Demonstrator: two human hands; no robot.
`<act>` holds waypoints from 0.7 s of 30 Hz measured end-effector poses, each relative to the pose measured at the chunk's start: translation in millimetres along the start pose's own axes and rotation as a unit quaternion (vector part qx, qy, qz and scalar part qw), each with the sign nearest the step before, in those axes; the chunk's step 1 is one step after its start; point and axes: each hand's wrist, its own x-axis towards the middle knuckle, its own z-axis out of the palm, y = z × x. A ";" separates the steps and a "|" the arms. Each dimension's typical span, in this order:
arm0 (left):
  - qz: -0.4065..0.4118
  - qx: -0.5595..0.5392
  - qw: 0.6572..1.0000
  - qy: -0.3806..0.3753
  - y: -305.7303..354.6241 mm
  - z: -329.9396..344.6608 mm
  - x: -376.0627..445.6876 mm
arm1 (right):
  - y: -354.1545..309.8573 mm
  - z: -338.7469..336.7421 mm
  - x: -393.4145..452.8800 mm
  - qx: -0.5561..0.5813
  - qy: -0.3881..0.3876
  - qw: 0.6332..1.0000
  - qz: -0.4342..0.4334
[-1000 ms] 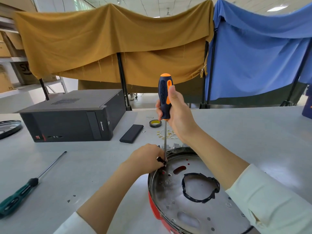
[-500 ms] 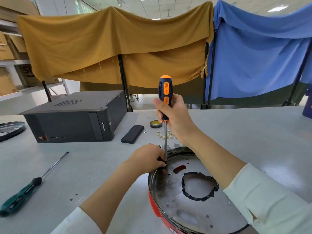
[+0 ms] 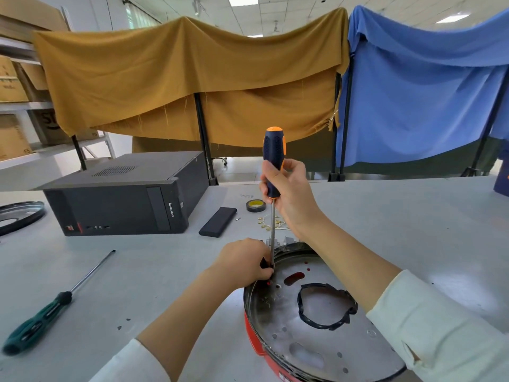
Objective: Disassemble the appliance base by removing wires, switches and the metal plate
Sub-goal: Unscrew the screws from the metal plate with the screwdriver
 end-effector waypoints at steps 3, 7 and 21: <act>-0.008 0.020 1.000 0.003 2.2 -0.9 0.9 | -1.6 3.4 -2.4 -0.007 -0.008 1.000 -0.013; 0.003 0.026 1.000 0.014 3.2 -0.8 0.4 | -5.8 7.0 -4.2 -0.007 -0.022 0.999 -0.022; -0.021 -0.152 0.985 0.085 -8.0 -1.0 -7.3 | -24.3 3.9 3.1 -0.063 -0.010 0.997 -0.038</act>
